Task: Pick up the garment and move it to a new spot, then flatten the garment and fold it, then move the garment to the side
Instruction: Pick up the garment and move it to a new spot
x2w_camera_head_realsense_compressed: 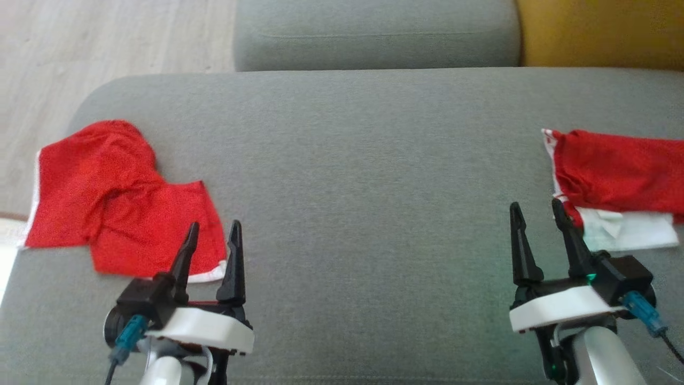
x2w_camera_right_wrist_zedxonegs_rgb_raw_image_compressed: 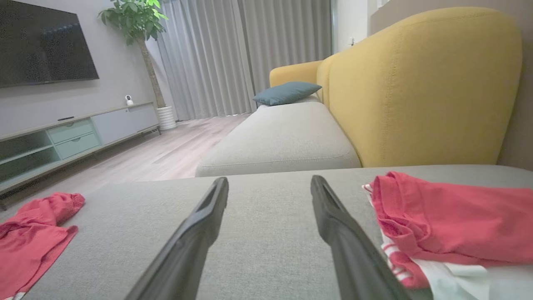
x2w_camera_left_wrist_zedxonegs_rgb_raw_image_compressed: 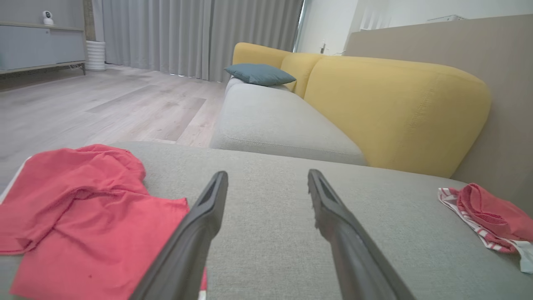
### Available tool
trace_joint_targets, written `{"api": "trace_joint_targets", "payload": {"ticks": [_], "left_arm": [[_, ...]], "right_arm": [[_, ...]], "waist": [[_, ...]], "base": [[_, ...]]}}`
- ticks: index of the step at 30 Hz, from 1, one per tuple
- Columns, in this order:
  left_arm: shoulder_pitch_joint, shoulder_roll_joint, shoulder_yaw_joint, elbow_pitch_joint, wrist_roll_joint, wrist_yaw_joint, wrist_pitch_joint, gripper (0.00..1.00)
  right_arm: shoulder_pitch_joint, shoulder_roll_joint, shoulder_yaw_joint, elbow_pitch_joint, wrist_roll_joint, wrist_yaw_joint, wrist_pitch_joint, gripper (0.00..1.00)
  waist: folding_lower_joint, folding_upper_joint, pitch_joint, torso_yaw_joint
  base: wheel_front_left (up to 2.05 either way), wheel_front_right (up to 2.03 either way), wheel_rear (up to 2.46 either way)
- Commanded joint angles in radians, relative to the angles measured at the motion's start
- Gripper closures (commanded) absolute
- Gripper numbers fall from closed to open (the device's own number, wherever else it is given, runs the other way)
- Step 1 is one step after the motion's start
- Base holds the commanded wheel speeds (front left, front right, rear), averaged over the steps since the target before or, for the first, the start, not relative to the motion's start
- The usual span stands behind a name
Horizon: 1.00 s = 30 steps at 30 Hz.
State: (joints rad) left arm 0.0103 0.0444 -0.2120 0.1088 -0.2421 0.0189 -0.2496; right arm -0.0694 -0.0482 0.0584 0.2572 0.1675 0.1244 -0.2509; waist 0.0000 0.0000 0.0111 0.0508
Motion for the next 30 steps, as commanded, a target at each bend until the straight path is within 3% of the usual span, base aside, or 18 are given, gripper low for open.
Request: {"api": "trace_joint_targets", "payload": {"ticks": [1,20,30], "left_arm": [[-0.060,0.006,0.040,-0.031,-0.005,0.006,-0.012,0.00],[-0.047,0.006,0.140,-0.028,0.009,0.000,-0.012,0.00],[-0.037,0.006,0.166,-0.024,0.017,-0.013,-0.012,0.00]], "right_arm": [[-0.018,-0.002,0.029,-0.035,0.007,0.006,-0.011,0.00],[-0.021,-0.002,0.160,-0.001,0.039,0.006,-0.011,0.00],[-0.026,-0.002,0.191,0.015,0.057,0.006,-0.011,0.00]], "waist": [[0.0000,0.0000,0.001,0.026],[0.0000,0.0000,-0.010,0.307],[0.0000,0.0000,-0.016,0.385]], "base": [[0.00,0.00,0.00],[0.00,0.00,0.00],[0.00,0.00,0.00]]}}
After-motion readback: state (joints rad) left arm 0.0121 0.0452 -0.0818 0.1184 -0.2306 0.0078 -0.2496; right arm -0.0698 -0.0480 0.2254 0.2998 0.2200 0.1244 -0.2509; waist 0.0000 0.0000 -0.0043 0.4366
